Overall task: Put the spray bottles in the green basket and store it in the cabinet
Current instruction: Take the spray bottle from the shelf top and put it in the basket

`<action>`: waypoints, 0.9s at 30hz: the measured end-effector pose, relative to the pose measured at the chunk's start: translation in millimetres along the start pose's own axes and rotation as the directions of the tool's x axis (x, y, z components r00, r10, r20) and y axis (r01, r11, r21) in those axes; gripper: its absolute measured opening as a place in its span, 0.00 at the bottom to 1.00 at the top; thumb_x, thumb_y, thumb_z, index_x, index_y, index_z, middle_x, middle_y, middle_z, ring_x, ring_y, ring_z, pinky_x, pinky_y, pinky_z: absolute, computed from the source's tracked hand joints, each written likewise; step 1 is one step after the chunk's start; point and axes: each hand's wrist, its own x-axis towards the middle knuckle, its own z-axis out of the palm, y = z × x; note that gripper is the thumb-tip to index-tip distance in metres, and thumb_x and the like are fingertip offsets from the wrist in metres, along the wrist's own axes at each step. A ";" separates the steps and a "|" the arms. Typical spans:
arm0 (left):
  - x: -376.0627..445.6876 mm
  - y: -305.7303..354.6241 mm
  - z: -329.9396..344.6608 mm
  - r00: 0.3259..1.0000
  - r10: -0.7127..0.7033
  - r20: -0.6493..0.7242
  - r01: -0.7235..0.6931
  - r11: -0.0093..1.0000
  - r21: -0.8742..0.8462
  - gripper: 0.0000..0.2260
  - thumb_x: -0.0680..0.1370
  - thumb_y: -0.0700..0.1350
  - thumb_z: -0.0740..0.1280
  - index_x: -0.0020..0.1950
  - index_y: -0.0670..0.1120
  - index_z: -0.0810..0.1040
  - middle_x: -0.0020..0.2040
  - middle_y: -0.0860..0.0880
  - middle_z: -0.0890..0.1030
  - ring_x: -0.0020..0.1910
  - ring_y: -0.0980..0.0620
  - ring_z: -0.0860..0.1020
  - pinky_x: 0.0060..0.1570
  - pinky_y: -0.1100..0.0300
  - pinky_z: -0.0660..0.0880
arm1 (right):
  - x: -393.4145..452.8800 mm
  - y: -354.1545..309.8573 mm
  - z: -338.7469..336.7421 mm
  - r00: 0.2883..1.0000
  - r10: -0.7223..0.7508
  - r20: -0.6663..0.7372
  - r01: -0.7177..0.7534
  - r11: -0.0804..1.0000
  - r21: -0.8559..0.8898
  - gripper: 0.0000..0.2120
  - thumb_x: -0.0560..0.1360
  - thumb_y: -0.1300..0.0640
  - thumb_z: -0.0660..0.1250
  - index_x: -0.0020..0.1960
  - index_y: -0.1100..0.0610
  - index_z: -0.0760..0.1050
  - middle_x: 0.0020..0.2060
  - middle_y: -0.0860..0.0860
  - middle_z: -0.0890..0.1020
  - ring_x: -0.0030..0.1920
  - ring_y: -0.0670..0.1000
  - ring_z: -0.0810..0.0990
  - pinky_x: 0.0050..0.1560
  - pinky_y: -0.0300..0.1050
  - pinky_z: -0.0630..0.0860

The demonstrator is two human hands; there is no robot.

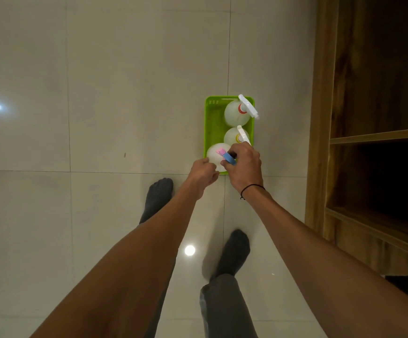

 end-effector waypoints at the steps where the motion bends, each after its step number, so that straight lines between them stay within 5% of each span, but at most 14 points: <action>1: 3.7 -0.9 0.0 1.000 -0.003 -0.010 0.003 1.000 0.008 0.17 0.83 0.32 0.60 0.69 0.43 0.76 0.68 0.36 0.80 0.57 0.47 0.80 0.56 0.60 0.82 | 2.4 1.5 4.1 1.000 -0.001 0.005 0.001 1.000 -0.004 0.10 0.73 0.60 0.79 0.48 0.62 0.81 0.49 0.57 0.81 0.47 0.54 0.76 0.46 0.45 0.70; 5: 14.5 -0.9 1.9 1.000 -0.022 -0.004 0.022 0.999 0.046 0.27 0.84 0.32 0.60 0.84 0.41 0.66 0.66 0.38 0.80 0.57 0.47 0.79 0.61 0.56 0.82 | 9.0 5.2 20.9 0.998 -0.011 0.056 0.015 0.997 -0.069 0.10 0.74 0.60 0.78 0.51 0.62 0.81 0.50 0.58 0.81 0.50 0.57 0.79 0.49 0.53 0.79; 9: 23.9 0.2 0.9 1.000 -0.022 0.016 0.020 0.995 0.095 0.26 0.85 0.31 0.58 0.83 0.44 0.69 0.77 0.39 0.76 0.73 0.43 0.77 0.71 0.50 0.79 | 13.6 8.7 37.3 0.994 -0.017 0.106 0.031 0.990 -0.135 0.08 0.75 0.66 0.75 0.53 0.62 0.79 0.52 0.59 0.79 0.52 0.60 0.79 0.52 0.59 0.79; 13: 23.5 0.0 -6.4 0.999 -0.023 0.023 0.021 0.997 0.072 0.21 0.85 0.34 0.56 0.78 0.42 0.75 0.64 0.43 0.83 0.59 0.47 0.81 0.68 0.49 0.80 | 13.3 8.7 46.0 0.989 -0.039 0.140 0.064 0.983 -0.174 0.12 0.77 0.68 0.71 0.59 0.62 0.77 0.56 0.60 0.77 0.56 0.62 0.76 0.54 0.58 0.76; 16: 18.5 1.4 -15.9 1.000 -0.017 -0.012 0.018 0.998 0.052 0.20 0.85 0.33 0.56 0.75 0.42 0.74 0.61 0.39 0.84 0.58 0.45 0.83 0.64 0.48 0.80 | 5.2 5.3 42.4 0.990 -0.059 0.125 0.085 0.973 -0.214 0.20 0.76 0.63 0.75 0.65 0.59 0.74 0.60 0.58 0.76 0.60 0.61 0.74 0.56 0.57 0.77; 22: 14.0 12.0 -32.3 0.990 0.001 -0.141 -0.001 1.000 0.004 0.21 0.84 0.32 0.55 0.73 0.42 0.76 0.59 0.38 0.81 0.56 0.44 0.81 0.60 0.49 0.81 | -7.4 8.7 18.4 0.984 -0.104 -0.147 0.089 0.991 -0.103 0.21 0.77 0.44 0.73 0.62 0.58 0.76 0.58 0.56 0.78 0.59 0.58 0.75 0.47 0.51 0.77; 27: 19.1 21.9 -31.1 0.988 0.058 -0.141 -0.059 0.998 -0.003 0.14 0.87 0.43 0.63 0.72 0.43 0.77 0.59 0.40 0.81 0.56 0.45 0.81 0.56 0.50 0.81 | 9.9 30.2 -4.5 0.898 0.065 -0.436 -0.025 0.995 0.096 0.16 0.80 0.44 0.67 0.53 0.58 0.75 0.48 0.53 0.78 0.50 0.55 0.76 0.45 0.52 0.75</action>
